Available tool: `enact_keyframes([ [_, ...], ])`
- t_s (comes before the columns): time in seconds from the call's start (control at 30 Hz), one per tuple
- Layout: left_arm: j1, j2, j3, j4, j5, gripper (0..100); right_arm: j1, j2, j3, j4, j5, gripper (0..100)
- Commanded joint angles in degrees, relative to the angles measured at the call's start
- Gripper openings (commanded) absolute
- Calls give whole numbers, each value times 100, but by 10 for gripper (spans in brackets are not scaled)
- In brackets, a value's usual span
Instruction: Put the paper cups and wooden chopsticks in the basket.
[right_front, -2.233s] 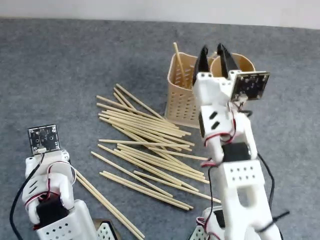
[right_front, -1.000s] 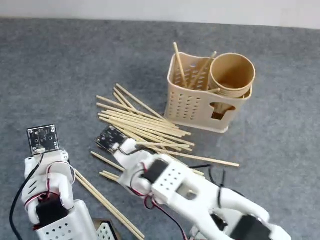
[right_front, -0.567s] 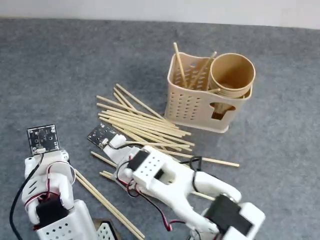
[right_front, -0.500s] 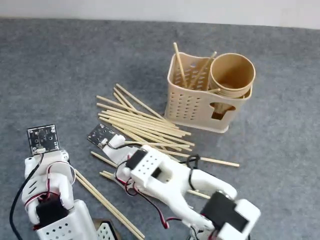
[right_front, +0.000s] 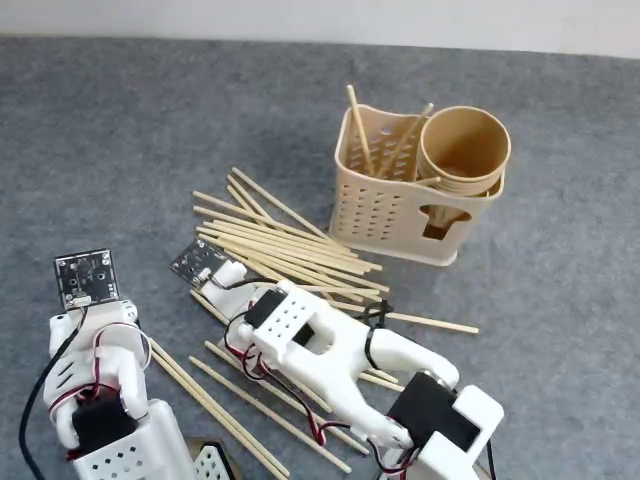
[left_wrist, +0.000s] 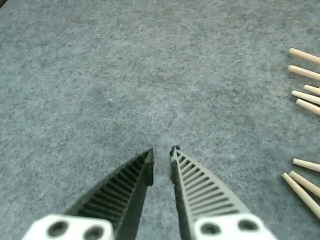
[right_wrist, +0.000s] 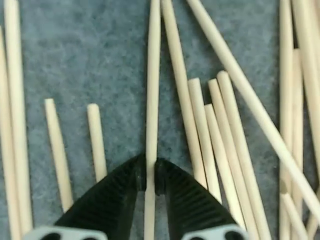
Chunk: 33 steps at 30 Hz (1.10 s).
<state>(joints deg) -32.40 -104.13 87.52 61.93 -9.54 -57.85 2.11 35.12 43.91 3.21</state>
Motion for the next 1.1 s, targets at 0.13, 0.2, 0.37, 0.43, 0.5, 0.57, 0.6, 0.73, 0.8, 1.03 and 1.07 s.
enact_keyframes([
  [0.13,-48,-48,-75,-105,26,81,435,-1727,84,365,53,5],
  [0.2,-48,-48,-75,-105,26,81,541,-2176,356,347,53,5],
  [0.37,-48,-48,-75,-105,26,81,778,-3248,919,347,53,5],
  [0.43,-48,-48,-75,-105,26,81,875,-3679,1103,365,44,5],
  [0.5,-48,-48,-66,-105,26,81,963,-4163,1305,365,44,5],
  [0.57,-48,-48,-66,-105,26,81,963,-4673,1543,365,44,5],
  [0.6,-48,-48,-66,-105,26,81,945,-4936,1675,365,44,5],
  [0.73,-48,-48,-66,-105,26,81,954,-5974,2044,347,9,5],
  [0.8,-48,-48,-66,-105,26,81,971,-6457,2149,338,9,5],
  [1.03,-31,-48,-57,-105,26,81,1393,-7758,2176,330,0,5],
  [1.07,-31,-48,-57,-105,26,81,1437,-7829,2167,321,0,5],
])
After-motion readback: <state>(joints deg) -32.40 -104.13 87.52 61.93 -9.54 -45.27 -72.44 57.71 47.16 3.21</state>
